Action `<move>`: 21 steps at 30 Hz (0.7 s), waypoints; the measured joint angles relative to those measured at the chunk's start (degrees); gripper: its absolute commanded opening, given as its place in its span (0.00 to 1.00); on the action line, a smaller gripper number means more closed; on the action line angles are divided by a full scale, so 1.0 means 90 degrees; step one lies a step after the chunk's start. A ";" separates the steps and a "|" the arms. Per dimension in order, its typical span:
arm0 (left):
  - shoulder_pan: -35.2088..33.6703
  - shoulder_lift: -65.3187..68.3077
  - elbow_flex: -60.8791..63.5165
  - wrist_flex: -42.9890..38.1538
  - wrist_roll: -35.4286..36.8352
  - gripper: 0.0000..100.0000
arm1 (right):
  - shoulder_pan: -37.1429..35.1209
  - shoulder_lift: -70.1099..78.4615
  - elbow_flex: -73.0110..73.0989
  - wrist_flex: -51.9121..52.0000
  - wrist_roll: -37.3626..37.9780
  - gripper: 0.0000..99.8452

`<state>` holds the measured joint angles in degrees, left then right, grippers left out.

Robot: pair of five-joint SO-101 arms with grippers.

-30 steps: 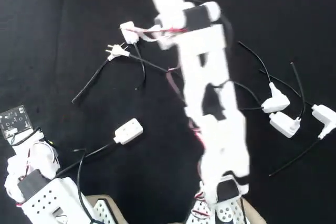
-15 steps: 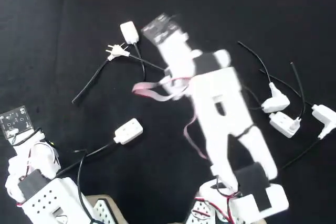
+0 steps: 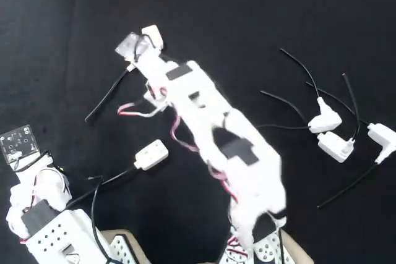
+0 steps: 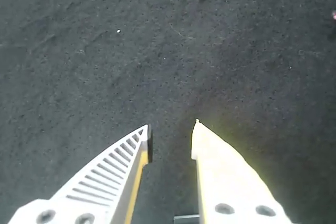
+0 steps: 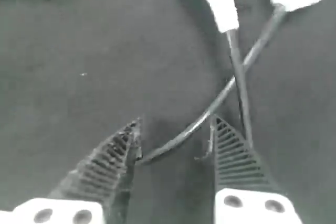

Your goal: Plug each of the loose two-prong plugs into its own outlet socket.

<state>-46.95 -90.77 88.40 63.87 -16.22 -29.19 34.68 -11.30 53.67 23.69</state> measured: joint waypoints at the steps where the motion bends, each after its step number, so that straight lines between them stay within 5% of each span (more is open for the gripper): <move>1: 0.0000 0.0000 0.0000 0.0000 0.0000 0.14 | 0.0098 0.0508 -0.0635 0.0322 0.0010 0.20; 4: 0.0000 0.0000 0.0010 0.0000 0.0000 0.14 | 0.0274 0.1797 -0.2637 0.1319 0.0088 0.17; 8: 0.0000 0.0000 0.0049 0.0000 -0.0059 0.14 | 0.0371 0.3165 -0.5304 0.2745 0.0254 0.01; 13: 0.0195 0.0000 0.0059 0.0000 -0.0244 0.14 | 0.0479 0.4337 -0.8361 0.4454 0.0684 0.03; 16: 0.0313 0.0000 0.0127 0.0000 -0.0244 0.14 | 0.0479 0.4347 -0.8860 0.4874 0.0733 0.05; 21: 0.0361 0.0000 0.0127 0.0000 -0.0244 0.14 | 0.0479 0.4288 -0.9065 0.5031 0.0772 0.24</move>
<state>-43.69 -90.77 89.54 63.87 -18.42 -24.88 73.27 -92.88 98.95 30.64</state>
